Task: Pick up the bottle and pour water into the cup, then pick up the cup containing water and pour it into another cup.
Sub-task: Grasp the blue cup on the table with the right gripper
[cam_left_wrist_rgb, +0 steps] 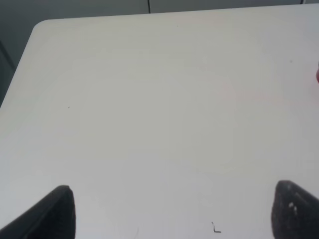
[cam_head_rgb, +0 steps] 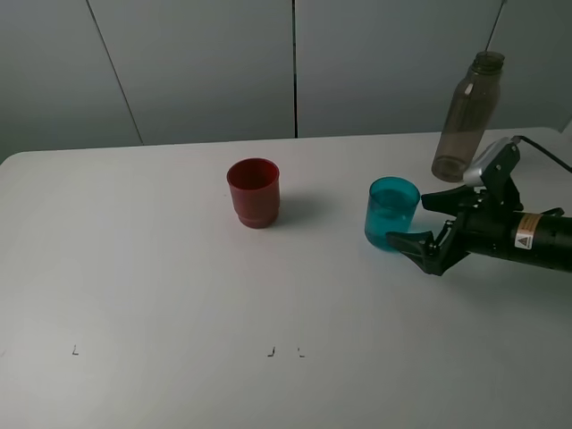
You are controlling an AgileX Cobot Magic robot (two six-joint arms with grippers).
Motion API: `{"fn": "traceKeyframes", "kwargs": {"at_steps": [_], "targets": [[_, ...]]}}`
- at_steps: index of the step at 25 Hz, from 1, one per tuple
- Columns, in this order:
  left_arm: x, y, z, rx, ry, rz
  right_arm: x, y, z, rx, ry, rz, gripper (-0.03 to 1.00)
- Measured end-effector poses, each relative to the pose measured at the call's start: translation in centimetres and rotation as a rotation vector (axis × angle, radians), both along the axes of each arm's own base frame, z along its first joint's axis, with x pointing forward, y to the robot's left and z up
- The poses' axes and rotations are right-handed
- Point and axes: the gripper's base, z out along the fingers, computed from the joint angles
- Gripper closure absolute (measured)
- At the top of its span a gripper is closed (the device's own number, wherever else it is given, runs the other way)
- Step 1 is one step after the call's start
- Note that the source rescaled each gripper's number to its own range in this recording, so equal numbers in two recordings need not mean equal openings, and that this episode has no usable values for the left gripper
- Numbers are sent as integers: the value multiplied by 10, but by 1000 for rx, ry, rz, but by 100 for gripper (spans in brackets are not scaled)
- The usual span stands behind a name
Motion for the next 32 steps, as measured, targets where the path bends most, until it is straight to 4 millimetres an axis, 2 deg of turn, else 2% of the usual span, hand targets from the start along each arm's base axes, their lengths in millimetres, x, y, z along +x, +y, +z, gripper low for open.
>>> {"fn": "traceKeyframes", "kwargs": {"at_steps": [17,32], "targets": [[0,0,0,0,0,0,30,26,-11,-22,-65,73,-3],[0,0,0,0,0,0,33,29,-18,-19,-49,48,-3]]}}
